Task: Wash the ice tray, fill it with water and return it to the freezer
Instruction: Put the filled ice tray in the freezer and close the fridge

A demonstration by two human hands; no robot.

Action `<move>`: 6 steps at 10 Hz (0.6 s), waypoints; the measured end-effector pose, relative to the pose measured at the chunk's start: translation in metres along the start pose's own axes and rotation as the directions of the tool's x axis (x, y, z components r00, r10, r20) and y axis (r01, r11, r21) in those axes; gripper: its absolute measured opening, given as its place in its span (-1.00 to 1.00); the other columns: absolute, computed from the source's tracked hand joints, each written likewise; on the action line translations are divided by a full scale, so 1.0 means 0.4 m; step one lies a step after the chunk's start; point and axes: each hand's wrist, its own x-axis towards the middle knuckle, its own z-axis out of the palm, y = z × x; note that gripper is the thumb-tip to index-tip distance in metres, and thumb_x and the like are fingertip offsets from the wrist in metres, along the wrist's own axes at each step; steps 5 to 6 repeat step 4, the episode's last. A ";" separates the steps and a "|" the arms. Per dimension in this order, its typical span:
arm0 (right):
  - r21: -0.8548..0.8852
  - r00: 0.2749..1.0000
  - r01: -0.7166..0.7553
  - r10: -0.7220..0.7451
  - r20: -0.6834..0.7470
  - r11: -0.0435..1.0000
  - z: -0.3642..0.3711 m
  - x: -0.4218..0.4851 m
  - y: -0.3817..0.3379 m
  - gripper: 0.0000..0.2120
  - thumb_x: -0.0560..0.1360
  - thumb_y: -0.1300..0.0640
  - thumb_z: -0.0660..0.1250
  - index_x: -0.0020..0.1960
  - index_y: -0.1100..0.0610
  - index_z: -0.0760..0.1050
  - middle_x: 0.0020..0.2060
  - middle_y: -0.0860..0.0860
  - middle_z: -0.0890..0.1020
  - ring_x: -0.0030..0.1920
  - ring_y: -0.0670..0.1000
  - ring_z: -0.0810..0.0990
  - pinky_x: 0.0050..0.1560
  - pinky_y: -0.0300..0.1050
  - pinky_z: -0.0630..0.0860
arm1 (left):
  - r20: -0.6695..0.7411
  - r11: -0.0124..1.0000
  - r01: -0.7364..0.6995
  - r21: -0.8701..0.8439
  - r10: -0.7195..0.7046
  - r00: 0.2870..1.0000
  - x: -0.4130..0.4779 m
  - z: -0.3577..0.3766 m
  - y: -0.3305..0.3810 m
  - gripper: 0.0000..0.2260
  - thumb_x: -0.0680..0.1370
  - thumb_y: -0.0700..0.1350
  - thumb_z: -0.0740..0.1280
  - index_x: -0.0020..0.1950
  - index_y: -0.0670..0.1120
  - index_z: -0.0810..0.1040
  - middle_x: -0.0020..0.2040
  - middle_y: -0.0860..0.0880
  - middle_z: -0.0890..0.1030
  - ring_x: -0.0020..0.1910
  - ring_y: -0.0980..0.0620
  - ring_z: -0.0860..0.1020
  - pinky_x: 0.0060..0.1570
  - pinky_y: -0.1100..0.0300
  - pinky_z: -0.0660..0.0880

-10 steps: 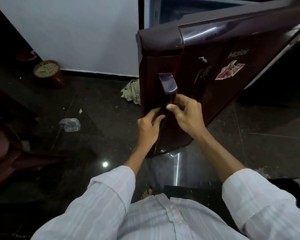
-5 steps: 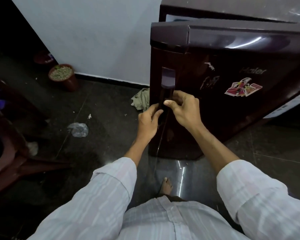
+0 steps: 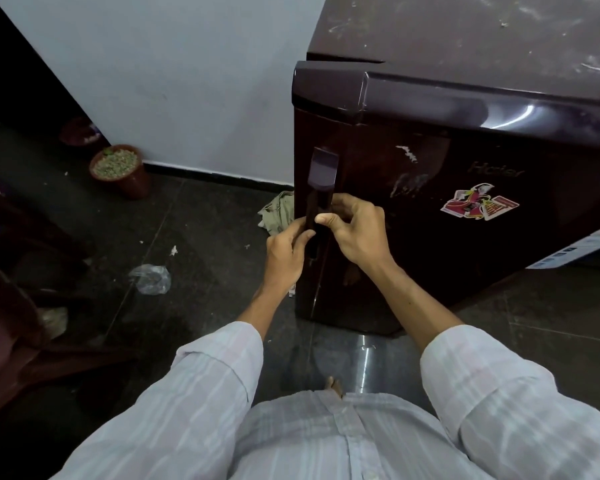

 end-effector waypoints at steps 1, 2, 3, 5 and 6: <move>0.021 1.000 -0.010 0.011 -0.027 1.000 0.008 -0.005 0.006 -0.74 0.47 0.15 0.49 0.14 0.16 0.64 -0.11 -0.18 0.67 -0.05 -0.31 0.64 0.03 -0.40 0.54 | -0.020 1.000 -0.003 -0.014 0.003 1.000 -0.005 0.005 -0.008 -0.75 0.63 -0.19 0.31 0.29 -0.21 0.59 0.08 -0.07 0.69 0.05 0.04 0.66 0.05 0.34 0.56; 0.030 0.998 -0.015 0.017 -0.063 0.999 0.014 -0.020 -0.001 -0.77 0.49 0.14 0.47 0.13 0.17 0.64 -0.10 -0.17 0.67 -0.05 -0.32 0.63 0.01 -0.43 0.52 | -0.047 1.000 -0.006 0.021 0.007 0.999 -0.019 0.013 0.010 -0.74 0.65 -0.18 0.28 0.31 -0.21 0.57 0.07 -0.09 0.69 0.03 0.00 0.66 0.04 0.27 0.58; -0.100 0.995 0.001 -0.011 -0.097 0.995 0.026 -0.063 0.015 -0.79 0.56 0.09 0.39 0.14 0.17 0.61 -0.06 -0.08 0.69 -0.05 -0.25 0.64 0.01 -0.30 0.59 | -0.013 0.995 -0.054 0.089 0.055 0.998 -0.057 0.020 0.016 -0.60 0.67 -0.06 0.23 0.50 -0.15 0.39 0.29 -0.15 0.60 0.23 -0.07 0.60 0.21 0.07 0.55; -0.400 0.982 -0.037 -0.040 -0.184 0.916 0.020 -0.140 0.052 -0.67 0.63 -0.03 0.26 0.30 0.12 0.52 0.15 0.01 0.64 0.18 -0.07 0.59 0.12 -0.11 0.59 | -0.010 0.966 -0.128 0.223 0.134 0.991 -0.107 0.016 0.031 -0.46 0.68 -0.04 0.23 0.60 -0.19 0.18 0.55 -0.17 0.30 0.52 -0.08 0.31 0.43 0.09 0.36; -0.400 0.982 -0.037 -0.040 -0.184 0.916 0.020 -0.140 0.052 -0.67 0.63 -0.03 0.26 0.30 0.12 0.52 0.15 0.01 0.64 0.18 -0.07 0.59 0.12 -0.11 0.59 | -0.010 0.966 -0.128 0.223 0.134 0.991 -0.107 0.016 0.031 -0.46 0.68 -0.04 0.23 0.60 -0.19 0.18 0.55 -0.17 0.30 0.52 -0.08 0.31 0.43 0.09 0.36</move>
